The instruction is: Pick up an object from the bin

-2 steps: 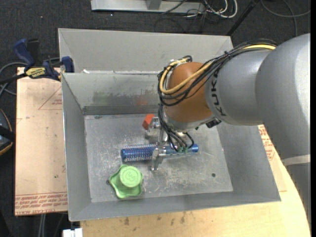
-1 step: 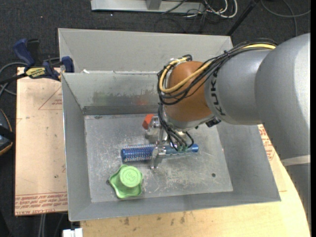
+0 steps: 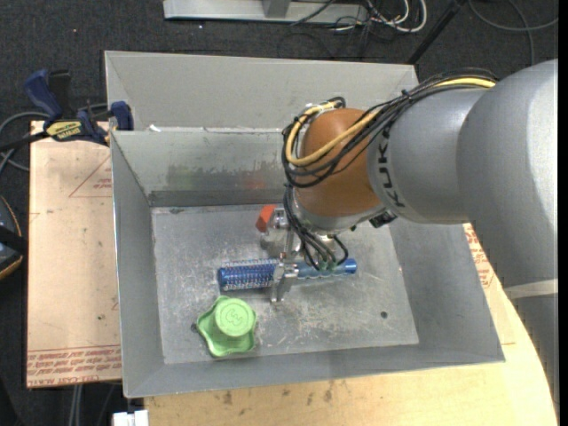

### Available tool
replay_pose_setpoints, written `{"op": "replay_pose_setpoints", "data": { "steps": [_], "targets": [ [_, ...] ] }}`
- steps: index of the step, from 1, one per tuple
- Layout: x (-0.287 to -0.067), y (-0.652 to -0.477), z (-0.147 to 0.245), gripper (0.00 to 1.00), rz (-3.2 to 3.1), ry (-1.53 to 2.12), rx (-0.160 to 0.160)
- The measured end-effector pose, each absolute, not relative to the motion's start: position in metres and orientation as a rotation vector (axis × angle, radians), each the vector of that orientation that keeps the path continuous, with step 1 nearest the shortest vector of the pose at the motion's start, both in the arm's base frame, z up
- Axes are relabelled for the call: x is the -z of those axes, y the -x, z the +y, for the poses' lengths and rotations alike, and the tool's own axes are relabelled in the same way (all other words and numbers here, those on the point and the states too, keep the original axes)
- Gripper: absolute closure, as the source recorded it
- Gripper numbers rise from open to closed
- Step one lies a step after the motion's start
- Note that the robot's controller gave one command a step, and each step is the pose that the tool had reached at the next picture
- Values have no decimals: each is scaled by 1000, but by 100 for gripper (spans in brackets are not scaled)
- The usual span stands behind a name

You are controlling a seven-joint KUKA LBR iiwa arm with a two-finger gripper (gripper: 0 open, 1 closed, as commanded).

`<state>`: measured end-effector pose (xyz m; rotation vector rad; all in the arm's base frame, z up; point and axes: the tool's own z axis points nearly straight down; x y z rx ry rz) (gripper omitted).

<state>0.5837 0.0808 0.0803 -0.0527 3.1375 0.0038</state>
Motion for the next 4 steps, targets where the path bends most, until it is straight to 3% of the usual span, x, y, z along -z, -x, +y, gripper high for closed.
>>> {"op": "replay_pose_setpoints", "data": {
  "steps": [1, 2, 3, 4],
  "targets": [
    [-77, -583, 80, 0, 3131, 57, -6],
    [-79, -585, 81, 100, 3126, 55, -10],
    [-130, -587, 81, 100, 3134, 55, -4],
    [-137, -587, 82, 100, 3139, 52, -3]
  ]
}}
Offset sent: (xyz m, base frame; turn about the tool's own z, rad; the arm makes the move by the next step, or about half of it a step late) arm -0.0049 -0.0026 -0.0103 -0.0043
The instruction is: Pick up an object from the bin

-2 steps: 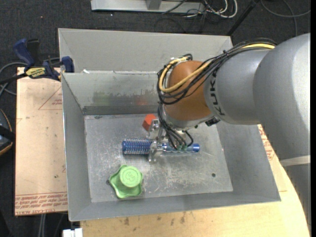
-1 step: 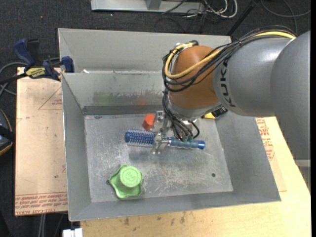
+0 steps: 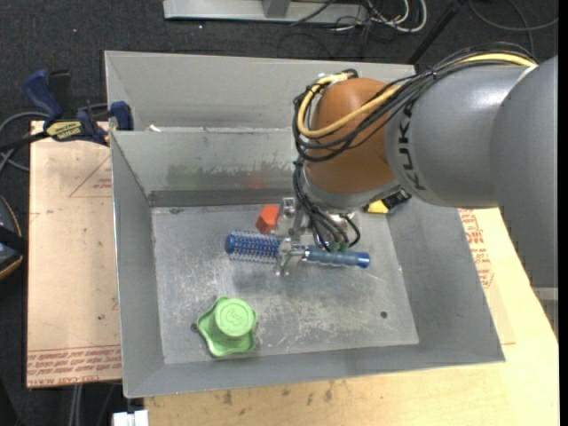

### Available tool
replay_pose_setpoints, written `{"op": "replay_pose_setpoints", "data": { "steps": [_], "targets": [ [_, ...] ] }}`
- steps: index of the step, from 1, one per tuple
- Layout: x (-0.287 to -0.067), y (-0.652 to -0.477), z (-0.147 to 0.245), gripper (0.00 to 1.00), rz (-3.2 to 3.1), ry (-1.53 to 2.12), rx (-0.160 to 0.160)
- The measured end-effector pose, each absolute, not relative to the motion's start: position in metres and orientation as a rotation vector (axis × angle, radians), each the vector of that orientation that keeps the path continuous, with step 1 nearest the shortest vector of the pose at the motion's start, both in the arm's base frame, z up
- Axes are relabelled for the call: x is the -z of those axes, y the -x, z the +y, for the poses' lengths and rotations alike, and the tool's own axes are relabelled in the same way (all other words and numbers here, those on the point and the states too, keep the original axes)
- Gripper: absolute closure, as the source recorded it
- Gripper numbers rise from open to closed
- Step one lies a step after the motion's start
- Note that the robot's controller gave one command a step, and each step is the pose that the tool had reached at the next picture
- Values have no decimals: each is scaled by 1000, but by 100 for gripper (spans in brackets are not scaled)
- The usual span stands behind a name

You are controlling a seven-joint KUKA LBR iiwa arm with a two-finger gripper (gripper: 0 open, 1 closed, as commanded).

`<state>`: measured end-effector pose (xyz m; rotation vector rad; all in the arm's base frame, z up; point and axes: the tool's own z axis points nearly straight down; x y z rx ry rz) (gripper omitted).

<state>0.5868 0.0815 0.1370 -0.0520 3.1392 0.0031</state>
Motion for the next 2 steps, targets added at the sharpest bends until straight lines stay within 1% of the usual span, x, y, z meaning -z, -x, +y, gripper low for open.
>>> {"op": "replay_pose_setpoints", "data": {
  "steps": [1, 2],
  "targets": [
    [-137, -587, 82, 100, 3140, 49, -3],
    [-185, -588, 82, 100, 3136, 47, -3]
  ]
}}
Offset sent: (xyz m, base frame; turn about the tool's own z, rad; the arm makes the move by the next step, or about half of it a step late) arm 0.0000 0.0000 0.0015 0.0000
